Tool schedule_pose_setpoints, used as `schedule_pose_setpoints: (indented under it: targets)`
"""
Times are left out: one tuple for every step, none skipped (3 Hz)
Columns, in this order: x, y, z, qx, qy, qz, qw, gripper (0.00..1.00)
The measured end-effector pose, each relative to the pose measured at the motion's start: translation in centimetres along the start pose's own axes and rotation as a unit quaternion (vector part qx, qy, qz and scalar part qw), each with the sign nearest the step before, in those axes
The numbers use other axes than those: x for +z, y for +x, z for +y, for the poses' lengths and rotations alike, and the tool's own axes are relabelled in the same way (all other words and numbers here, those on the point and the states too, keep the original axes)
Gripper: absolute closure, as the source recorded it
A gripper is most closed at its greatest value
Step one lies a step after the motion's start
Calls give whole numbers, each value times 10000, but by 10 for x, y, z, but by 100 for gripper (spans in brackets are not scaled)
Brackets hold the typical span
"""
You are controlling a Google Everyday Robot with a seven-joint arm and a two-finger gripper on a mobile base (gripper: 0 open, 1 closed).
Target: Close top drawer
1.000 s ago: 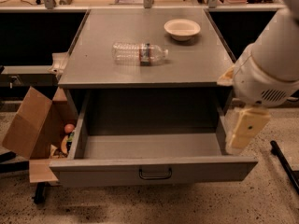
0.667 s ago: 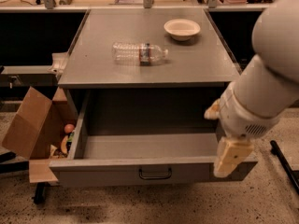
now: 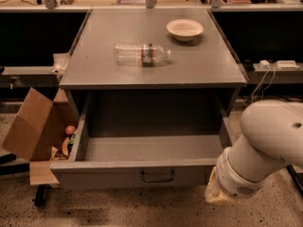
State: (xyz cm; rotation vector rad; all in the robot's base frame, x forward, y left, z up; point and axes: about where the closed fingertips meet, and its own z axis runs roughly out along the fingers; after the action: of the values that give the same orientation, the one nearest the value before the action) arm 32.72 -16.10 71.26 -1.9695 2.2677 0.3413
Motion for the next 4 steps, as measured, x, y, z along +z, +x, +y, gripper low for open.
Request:
schedule_pose_setpoints:
  targets:
    - [7, 3, 3, 7, -17, 23, 10000, 91]
    - [3, 2, 3, -5, 0, 25, 10000, 100]
    - [4, 2, 2, -6, 0, 24, 10000, 100]
    - [14, 7, -9, -71, 89, -109, 9999, 100]
